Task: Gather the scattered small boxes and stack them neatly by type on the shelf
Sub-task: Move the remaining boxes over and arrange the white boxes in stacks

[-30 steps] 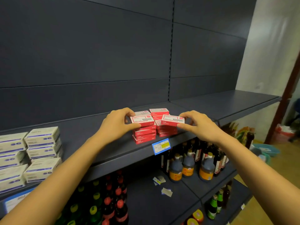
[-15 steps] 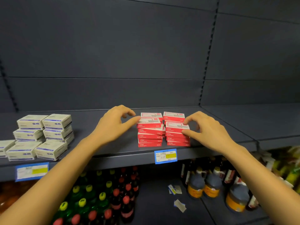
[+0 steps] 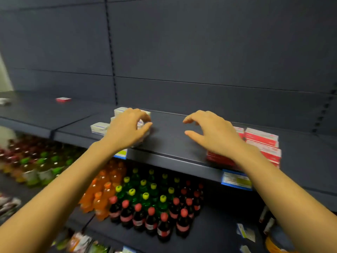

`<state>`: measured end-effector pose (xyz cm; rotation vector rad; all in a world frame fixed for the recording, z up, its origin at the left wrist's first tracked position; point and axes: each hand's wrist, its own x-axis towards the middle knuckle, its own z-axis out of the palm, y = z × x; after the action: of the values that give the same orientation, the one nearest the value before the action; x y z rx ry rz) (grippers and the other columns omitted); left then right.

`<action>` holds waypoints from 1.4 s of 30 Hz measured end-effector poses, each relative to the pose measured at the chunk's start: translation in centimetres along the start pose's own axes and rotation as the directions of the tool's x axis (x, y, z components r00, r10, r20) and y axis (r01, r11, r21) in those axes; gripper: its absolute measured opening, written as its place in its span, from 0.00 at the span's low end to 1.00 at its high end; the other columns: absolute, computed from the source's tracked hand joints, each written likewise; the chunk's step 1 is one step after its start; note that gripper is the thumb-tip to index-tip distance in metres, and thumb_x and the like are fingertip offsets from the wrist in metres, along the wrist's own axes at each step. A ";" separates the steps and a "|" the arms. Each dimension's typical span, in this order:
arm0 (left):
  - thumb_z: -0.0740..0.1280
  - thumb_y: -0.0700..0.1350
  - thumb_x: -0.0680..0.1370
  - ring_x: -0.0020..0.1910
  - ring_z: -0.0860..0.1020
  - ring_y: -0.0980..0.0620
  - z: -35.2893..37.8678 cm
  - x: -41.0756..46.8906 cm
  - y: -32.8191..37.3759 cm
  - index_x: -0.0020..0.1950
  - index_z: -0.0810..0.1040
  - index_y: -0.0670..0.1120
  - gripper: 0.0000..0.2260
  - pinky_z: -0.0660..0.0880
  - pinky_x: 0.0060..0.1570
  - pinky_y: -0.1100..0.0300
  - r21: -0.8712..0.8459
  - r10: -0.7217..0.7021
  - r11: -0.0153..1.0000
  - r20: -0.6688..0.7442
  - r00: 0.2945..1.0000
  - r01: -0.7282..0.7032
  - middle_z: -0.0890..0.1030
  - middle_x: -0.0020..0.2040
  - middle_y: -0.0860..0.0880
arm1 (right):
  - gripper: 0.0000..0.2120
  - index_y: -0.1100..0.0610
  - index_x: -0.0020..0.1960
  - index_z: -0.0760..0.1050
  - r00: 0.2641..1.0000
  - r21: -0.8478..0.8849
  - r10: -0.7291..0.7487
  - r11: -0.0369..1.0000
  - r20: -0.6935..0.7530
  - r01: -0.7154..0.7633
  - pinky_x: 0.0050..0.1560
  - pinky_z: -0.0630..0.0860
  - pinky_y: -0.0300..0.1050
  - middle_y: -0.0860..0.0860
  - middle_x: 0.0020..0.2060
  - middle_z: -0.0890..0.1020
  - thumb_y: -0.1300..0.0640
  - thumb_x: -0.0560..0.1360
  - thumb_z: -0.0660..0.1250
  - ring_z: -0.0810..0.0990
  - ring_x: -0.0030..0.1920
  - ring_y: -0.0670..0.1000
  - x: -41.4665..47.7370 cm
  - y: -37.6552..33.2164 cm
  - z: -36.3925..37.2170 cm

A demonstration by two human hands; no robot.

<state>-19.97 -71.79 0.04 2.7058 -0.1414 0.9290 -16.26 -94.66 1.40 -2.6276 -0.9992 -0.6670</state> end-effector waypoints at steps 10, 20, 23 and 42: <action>0.61 0.52 0.77 0.53 0.75 0.50 -6.9 -6.3 -10.9 0.55 0.77 0.46 0.13 0.74 0.50 0.53 0.237 -0.206 0.949 -0.037 0.978 0.209 0.80 0.53 0.48 | 0.15 0.46 0.62 0.71 0.962 0.180 -0.269 0.950 0.049 0.257 0.53 0.71 0.48 0.46 0.62 0.75 0.48 0.75 0.62 0.71 0.63 0.51 7.8 -11.5 6.9; 0.60 0.52 0.78 0.53 0.75 0.49 -13.2 -8.0 -25.3 0.55 0.77 0.45 0.13 0.70 0.46 0.57 0.356 -0.254 0.901 -0.030 0.967 0.248 0.80 0.54 0.48 | 0.16 0.47 0.63 0.70 0.940 0.220 -0.330 0.926 0.083 0.306 0.51 0.69 0.46 0.45 0.62 0.74 0.47 0.76 0.61 0.71 0.63 0.49 17.5 -23.9 14.0; 0.60 0.52 0.78 0.53 0.75 0.49 -14.4 -8.0 -30.1 0.55 0.77 0.45 0.13 0.71 0.46 0.57 0.370 -0.246 0.900 -0.006 0.969 0.231 0.80 0.54 0.47 | 0.16 0.47 0.63 0.70 0.946 0.211 -0.310 0.935 0.092 0.286 0.54 0.71 0.48 0.45 0.62 0.74 0.47 0.76 0.61 0.71 0.63 0.49 20.7 -27.5 16.0; 0.61 0.52 0.78 0.53 0.75 0.49 -15.7 -5.3 -52.5 0.55 0.76 0.45 0.13 0.75 0.49 0.52 0.308 -0.292 0.912 0.028 0.956 0.270 0.79 0.54 0.47 | 0.16 0.50 0.63 0.70 0.951 0.160 -0.169 0.978 0.259 0.131 0.49 0.70 0.47 0.49 0.60 0.76 0.49 0.77 0.61 0.74 0.60 0.52 38.3 -37.5 28.9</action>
<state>-23.94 -17.03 -3.28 2.9292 0.4007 0.8193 -6.91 -34.53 -1.80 -2.5817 -1.2837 -0.2543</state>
